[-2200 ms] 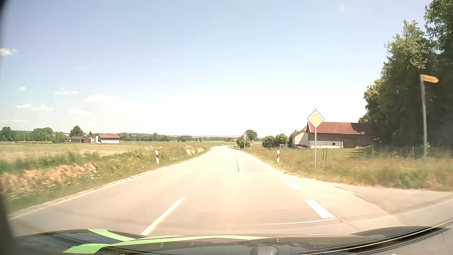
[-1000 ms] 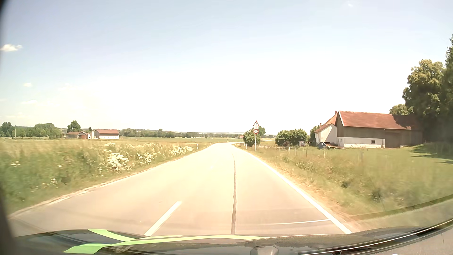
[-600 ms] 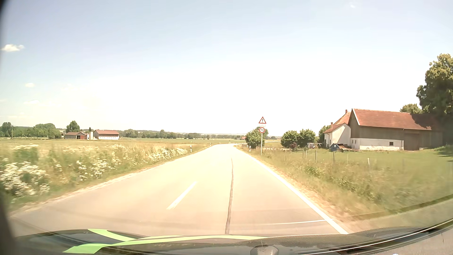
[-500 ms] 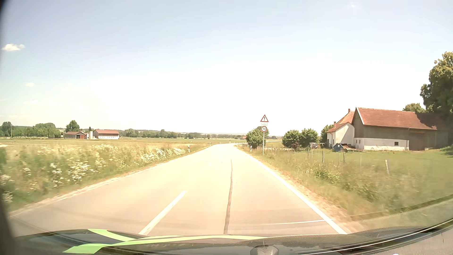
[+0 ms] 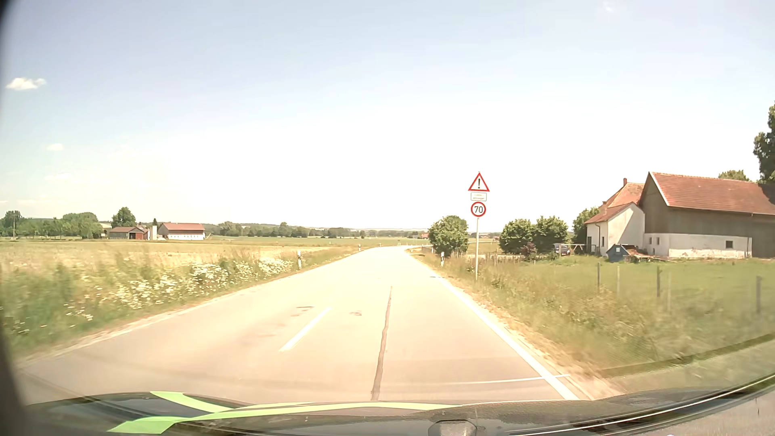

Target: Follow the waypoints while adhering to traffic rules and regulations

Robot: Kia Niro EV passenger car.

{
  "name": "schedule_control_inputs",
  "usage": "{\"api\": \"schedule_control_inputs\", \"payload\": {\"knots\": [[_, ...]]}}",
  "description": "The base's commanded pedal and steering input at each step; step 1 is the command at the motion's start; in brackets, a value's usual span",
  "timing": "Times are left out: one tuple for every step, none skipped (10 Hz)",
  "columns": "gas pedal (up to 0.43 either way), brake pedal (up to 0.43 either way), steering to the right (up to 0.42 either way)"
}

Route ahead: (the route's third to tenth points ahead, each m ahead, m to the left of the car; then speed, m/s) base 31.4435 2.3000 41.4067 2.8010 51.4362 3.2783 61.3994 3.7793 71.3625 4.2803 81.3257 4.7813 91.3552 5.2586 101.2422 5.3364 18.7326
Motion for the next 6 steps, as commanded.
{"api": "schedule_control_inputs", "payload": {"knots": [[0.047, 0.000, -0.015], [0.059, 0.000, -0.014], [0.059, 0.000, -0.014], [0.059, 0.000, -0.013], [0.067, 0.000, -0.012], [0.079, 0.000, -0.010]]}}
